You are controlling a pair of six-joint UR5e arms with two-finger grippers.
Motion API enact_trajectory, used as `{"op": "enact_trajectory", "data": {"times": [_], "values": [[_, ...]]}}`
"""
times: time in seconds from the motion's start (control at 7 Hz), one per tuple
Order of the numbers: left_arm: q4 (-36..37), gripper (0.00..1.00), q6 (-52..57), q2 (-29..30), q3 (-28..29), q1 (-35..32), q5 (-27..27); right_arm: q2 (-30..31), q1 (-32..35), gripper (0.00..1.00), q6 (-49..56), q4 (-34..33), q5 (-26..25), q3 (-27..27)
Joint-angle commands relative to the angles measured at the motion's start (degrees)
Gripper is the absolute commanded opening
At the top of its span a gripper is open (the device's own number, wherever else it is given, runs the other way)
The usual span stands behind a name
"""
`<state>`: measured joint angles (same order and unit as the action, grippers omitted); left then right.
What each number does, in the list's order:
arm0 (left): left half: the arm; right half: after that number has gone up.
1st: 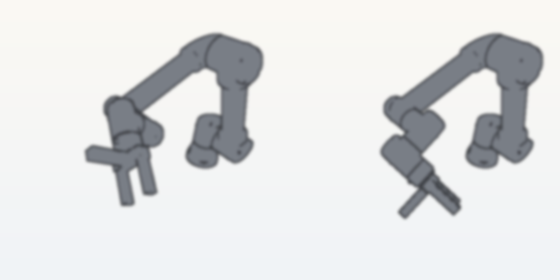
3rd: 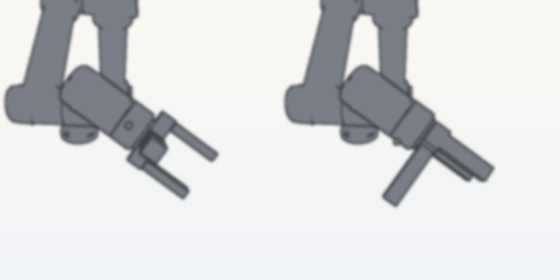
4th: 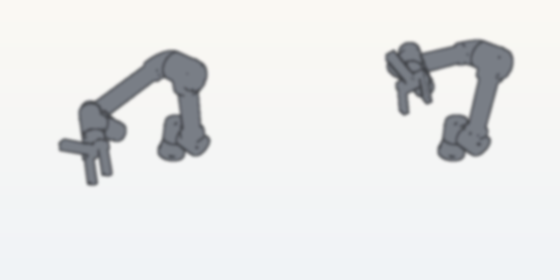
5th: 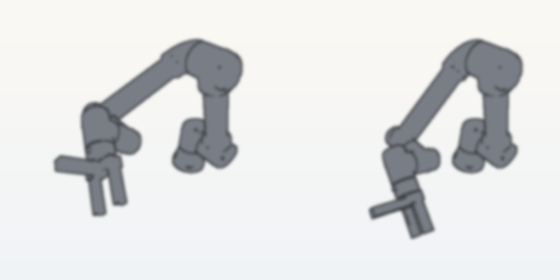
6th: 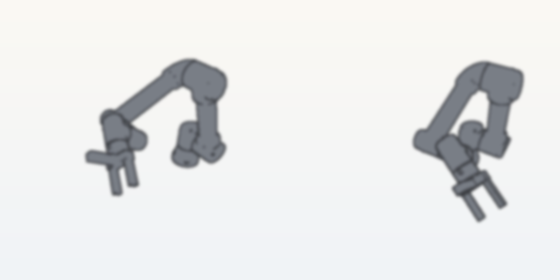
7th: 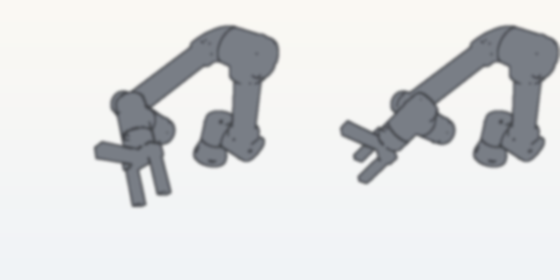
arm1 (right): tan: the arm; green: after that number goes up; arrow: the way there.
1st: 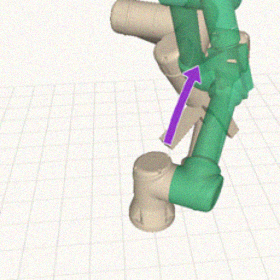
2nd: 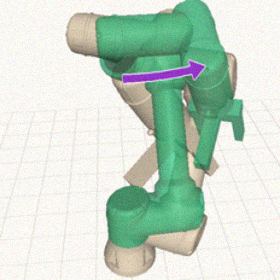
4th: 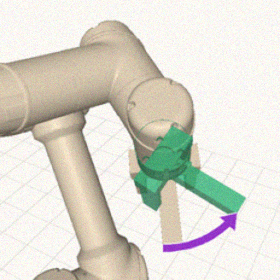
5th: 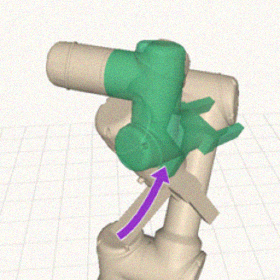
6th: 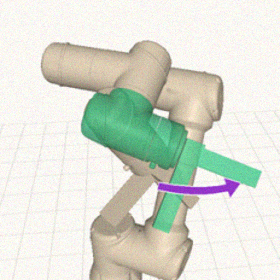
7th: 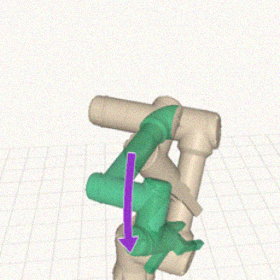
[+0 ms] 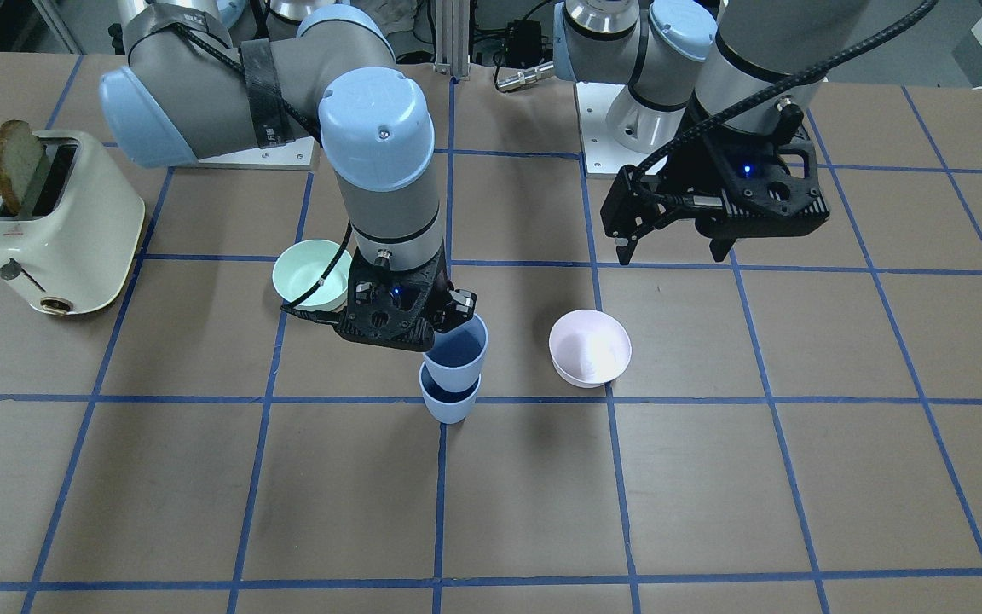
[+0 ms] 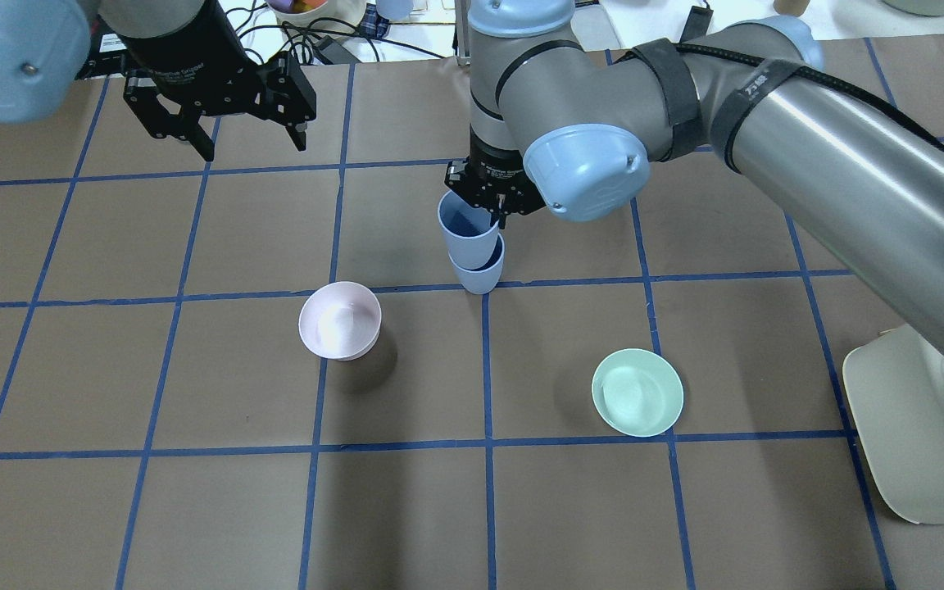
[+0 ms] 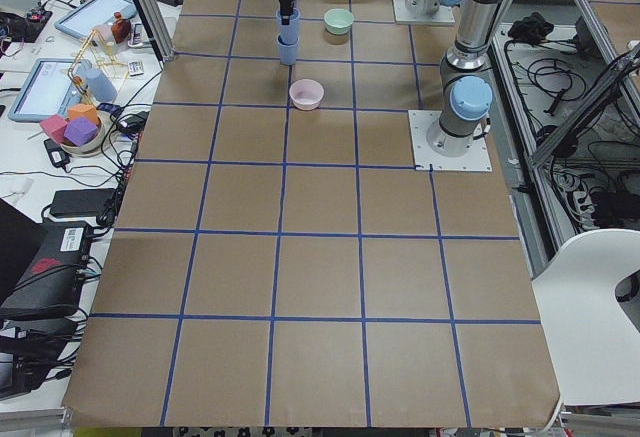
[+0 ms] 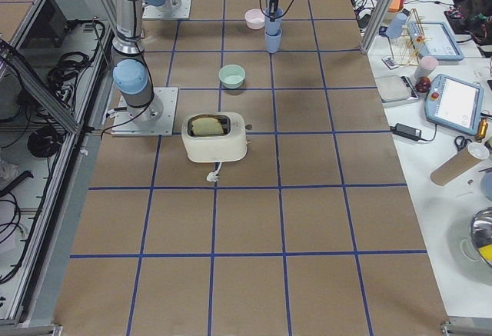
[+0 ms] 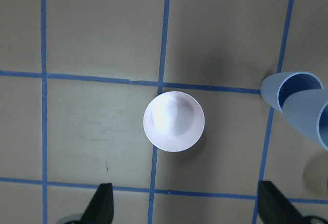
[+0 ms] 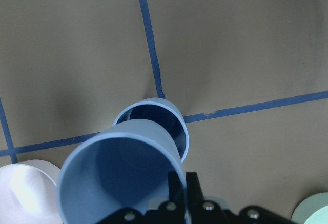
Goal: Stack blue cups with both arms
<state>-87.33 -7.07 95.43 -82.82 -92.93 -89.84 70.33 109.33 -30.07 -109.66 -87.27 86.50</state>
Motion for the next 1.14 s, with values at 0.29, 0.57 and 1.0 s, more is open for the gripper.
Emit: {"op": "enact_trajectory", "data": {"times": [0.29,0.57,1.0], "values": [[1.99,1.00,-0.05,-1.29,-1.47,0.29,-0.07,-2.57,-0.52,0.66,-0.68,-0.73,0.17,-0.01],[1.38,1.00,0.65,-1.38,-1.38,0.55,-0.07,-1.52,-5.06,0.80,2.97,-0.30,-0.61,-6.39],[1.37,1.00,3.29,-1.38,-1.29,0.64,-1.30,8.91,-15.78,1.00,24.22,13.82,-4.58,-7.05]]}}
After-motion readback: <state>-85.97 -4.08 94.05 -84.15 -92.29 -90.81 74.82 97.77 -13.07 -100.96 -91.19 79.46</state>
